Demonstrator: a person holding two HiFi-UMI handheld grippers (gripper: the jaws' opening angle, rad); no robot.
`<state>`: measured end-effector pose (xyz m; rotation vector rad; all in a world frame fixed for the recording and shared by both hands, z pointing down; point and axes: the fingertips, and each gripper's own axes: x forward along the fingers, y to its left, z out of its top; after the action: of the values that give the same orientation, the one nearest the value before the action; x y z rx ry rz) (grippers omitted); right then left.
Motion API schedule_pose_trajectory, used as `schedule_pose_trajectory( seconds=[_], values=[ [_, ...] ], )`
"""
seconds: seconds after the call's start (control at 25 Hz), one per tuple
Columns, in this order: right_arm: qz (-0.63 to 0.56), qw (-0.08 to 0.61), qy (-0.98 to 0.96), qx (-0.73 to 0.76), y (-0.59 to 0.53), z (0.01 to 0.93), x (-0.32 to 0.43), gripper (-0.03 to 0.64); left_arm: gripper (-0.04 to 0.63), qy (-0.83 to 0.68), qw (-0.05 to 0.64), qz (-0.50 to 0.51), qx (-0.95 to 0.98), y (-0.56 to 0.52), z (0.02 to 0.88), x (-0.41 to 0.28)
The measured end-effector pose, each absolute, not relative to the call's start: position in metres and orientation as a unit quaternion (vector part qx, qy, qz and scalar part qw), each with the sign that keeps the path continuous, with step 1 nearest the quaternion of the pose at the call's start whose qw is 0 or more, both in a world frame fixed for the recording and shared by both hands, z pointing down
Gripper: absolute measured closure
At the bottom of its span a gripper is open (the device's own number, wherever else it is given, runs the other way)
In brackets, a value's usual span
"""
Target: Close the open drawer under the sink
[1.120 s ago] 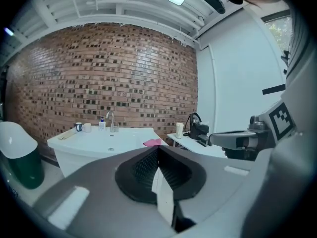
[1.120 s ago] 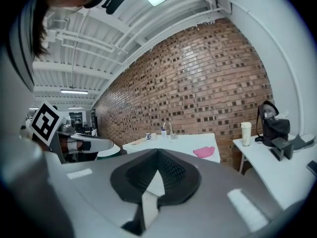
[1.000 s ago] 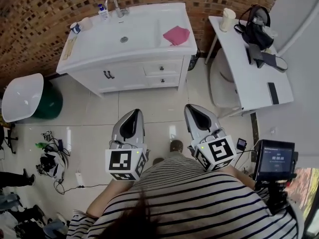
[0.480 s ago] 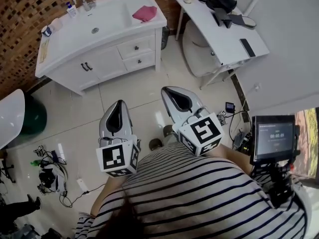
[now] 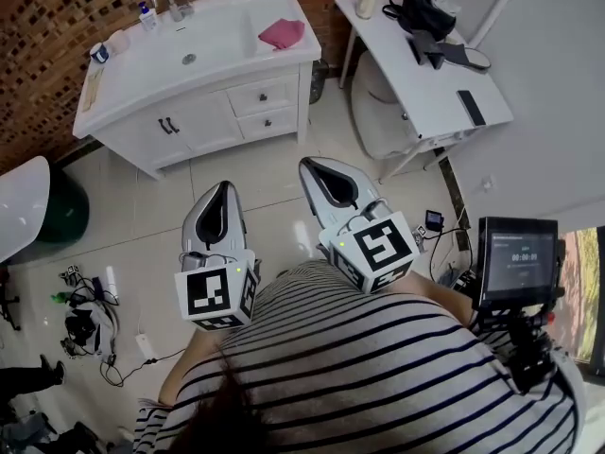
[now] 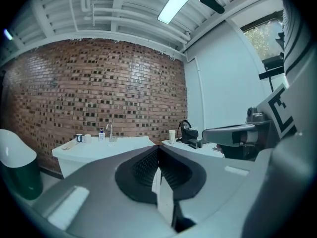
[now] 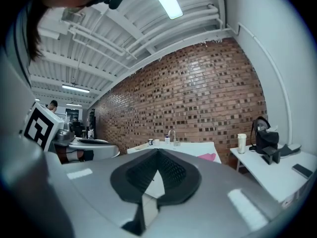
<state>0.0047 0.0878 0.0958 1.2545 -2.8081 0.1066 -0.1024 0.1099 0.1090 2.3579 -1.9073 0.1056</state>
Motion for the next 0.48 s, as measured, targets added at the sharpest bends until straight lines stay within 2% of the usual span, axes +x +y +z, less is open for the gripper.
schedule_pose_trajectory(
  seconds=[0.48],
  values=[
    [0.038, 0.036, -0.92, 0.388, 0.081, 0.098, 0.001, 0.617, 0.578, -0.623, 0.054, 0.043, 0.779, 0.099, 0.112, -0.092]
  ],
)
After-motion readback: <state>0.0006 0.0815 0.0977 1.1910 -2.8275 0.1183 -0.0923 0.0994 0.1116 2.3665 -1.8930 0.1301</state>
